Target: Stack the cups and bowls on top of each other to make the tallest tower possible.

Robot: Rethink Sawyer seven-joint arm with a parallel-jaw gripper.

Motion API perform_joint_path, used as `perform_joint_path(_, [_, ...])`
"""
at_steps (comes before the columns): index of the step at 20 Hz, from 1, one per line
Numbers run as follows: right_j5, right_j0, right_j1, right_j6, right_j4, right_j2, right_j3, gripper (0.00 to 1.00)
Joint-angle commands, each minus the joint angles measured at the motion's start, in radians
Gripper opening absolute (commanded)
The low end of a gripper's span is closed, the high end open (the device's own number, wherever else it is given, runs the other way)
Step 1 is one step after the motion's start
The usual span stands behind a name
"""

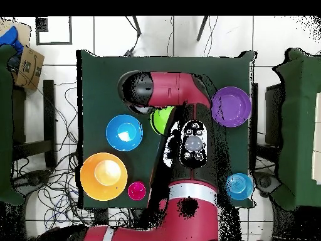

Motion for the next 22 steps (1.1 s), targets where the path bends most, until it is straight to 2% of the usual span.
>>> perform_joint_path(1, [-0.016,0.002,0.075,-0.059,-0.023,0.108,0.020,1.00])
perform_joint_path(22, [-0.041,-0.002,0.075,-0.064,-0.026,0.115,0.024,1.00])
